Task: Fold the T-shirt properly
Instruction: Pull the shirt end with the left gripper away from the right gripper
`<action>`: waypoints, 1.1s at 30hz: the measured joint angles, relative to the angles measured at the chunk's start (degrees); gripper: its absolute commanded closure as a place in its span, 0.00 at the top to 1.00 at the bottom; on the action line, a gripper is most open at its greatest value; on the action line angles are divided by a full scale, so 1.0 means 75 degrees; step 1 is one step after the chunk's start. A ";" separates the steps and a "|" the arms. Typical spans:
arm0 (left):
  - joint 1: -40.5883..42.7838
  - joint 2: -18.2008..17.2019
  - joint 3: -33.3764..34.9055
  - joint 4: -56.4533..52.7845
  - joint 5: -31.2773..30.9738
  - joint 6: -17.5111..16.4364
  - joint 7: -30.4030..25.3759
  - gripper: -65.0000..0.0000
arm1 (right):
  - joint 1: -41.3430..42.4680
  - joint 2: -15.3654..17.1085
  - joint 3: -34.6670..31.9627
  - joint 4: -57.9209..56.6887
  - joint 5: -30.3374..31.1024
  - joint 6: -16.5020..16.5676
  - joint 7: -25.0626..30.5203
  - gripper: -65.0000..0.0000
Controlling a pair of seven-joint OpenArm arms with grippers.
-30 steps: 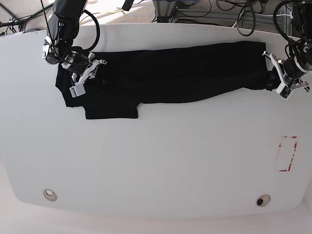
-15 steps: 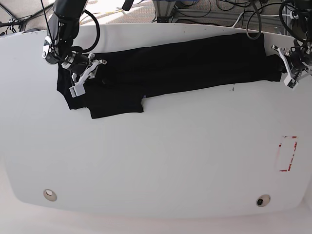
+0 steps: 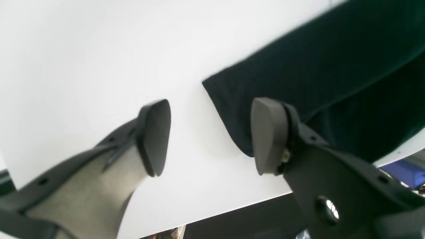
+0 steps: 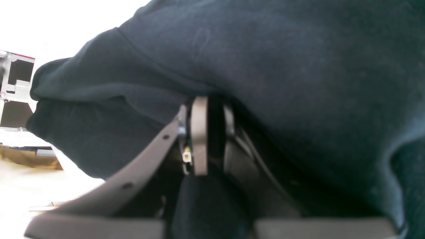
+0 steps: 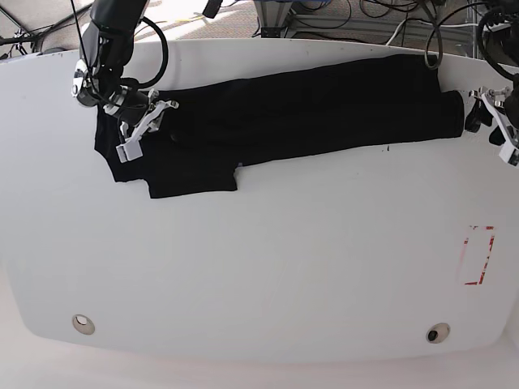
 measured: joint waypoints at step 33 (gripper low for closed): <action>-0.1448 0.1405 -0.0047 -0.3077 0.0277 0.0003 -0.0723 0.55 | 0.0038 -0.0032 -0.0020 0.0093 -0.0131 -0.0073 0.0000 0.12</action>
